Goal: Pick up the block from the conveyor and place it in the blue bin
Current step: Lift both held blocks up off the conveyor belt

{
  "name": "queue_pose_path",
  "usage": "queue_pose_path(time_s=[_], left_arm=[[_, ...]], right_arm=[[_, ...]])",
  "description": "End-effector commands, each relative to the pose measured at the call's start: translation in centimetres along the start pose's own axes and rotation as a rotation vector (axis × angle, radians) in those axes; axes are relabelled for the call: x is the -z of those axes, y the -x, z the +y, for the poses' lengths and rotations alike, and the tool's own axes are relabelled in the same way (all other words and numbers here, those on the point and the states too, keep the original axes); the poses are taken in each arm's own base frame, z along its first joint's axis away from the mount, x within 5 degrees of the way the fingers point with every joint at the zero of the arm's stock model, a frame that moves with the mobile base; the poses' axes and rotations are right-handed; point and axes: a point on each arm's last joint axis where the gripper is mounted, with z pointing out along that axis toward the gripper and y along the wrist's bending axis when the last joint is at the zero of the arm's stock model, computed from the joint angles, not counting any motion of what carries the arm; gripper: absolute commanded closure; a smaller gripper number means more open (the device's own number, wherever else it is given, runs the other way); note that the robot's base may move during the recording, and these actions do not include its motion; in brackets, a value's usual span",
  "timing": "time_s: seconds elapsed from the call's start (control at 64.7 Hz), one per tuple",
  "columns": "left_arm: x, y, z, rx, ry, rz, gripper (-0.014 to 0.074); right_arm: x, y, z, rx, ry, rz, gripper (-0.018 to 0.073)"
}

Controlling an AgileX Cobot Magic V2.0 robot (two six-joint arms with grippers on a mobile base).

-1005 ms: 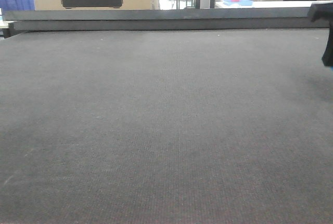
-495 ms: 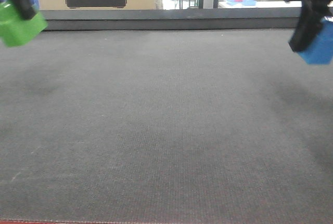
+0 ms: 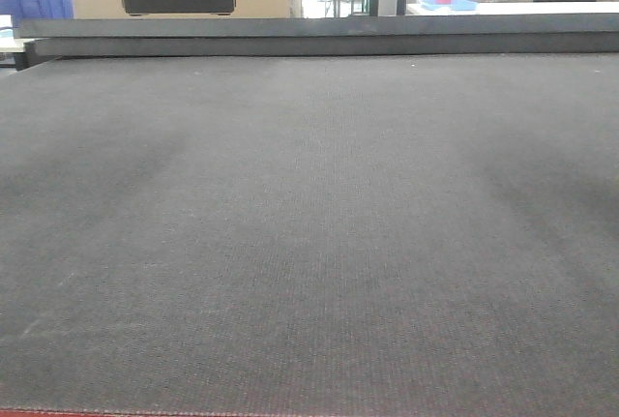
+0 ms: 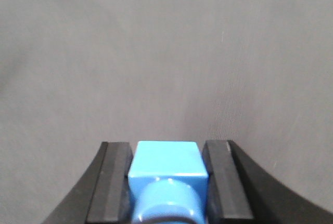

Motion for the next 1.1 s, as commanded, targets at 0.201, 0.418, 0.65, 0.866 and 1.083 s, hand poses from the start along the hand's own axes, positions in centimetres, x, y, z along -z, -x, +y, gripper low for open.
queue_pose_path(time_s=[0.201, 0.418, 0.65, 0.866, 1.083], left_arm=[[7.0, -1.0, -0.3, -0.03, 0.033, -0.204, 0.0707], [10.3, -4.0, -0.2, -0.066, 0.077, -0.356, 0.0707], [12.8, -6.6, -0.4, -0.073, 0.087, -0.434, 0.0707], [13.9, -7.4, -0.4, -0.073, 0.088, -0.464, 0.0707], [13.9, -7.4, -0.4, -0.073, 0.088, -0.459, 0.0707]], right_arm=[[6.9, 0.8, 0.5, 0.056, 0.008, -0.214, 0.0709], [9.5, -0.1, 0.6, 0.127, 0.002, -0.279, 0.0709], [10.9, -2.0, 0.6, 0.129, 0.003, -0.301, 0.0709], [11.7, -2.0, 0.6, 0.13, 0.002, -0.346, 0.0709], [11.6, -2.0, 0.6, 0.13, 0.003, -0.338, 0.0709]])
